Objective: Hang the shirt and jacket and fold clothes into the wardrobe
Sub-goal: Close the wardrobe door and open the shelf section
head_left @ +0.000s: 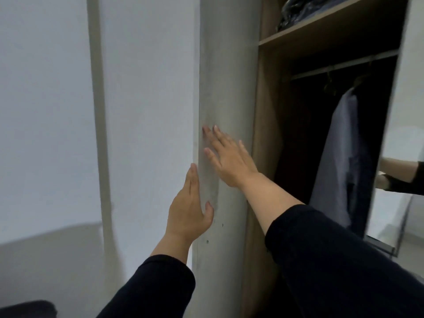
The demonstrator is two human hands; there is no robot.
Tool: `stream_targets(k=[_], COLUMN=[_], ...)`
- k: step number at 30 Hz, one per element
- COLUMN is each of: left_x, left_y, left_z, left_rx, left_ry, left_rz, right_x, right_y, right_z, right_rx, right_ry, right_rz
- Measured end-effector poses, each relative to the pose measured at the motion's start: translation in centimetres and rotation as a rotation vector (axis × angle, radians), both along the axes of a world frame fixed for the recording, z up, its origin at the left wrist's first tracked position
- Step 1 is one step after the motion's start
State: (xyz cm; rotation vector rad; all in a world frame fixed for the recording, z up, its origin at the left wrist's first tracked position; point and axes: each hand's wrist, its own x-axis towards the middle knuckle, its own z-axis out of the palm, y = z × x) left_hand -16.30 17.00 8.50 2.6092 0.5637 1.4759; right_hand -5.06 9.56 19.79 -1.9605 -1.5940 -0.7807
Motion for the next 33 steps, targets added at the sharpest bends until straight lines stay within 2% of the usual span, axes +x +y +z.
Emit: stream_targets(k=[2,5,8,11,13,17,22,25,33], left_x=[0.9,3.3,6.1,9.2,11.2,15.3,19.9,21.7,25.6], left_y=[-2.9,-7.0,-10.7,-13.4,-14.9,-17.7,-19.0,-19.3,-20.3], left_z=[0.1,0.1,0.1,0.2,0.3,0.7,1.7,2.1,2.8], left_rx=[0.053,0.167,0.096,0.106,0.119,0.066,0.019,0.002,-0.076], left_ry=[0.01,0.037,0.093,0.15,0.213,0.319,0.442,0.509,0.626], left_rz=[-0.067,-0.179,-0.263,-0.309,-0.323,-0.364,-0.457,-0.5,-0.543], right_x=[0.3,0.8,2.2,4.9,7.2,11.2,15.4,16.4,15.8], right_y=[-3.3,-7.2,-10.9,-14.7,-17.3,-22.6,-25.8,-26.2,-26.6], right_z=[0.5,1.8,2.2,1.9,1.7,0.3,-1.8,-2.9,-3.0], right_rx=[0.106,0.237,0.3,0.306,0.259,-0.017,-0.213,-0.283,-0.32], right_ry=[0.059,0.148,0.13,0.111,0.036,-0.126,-0.249,-0.227,-0.212], right_rz=[0.044,-0.031,-0.173,-0.242,-0.353,-0.803,-1.064,-1.138,-1.144])
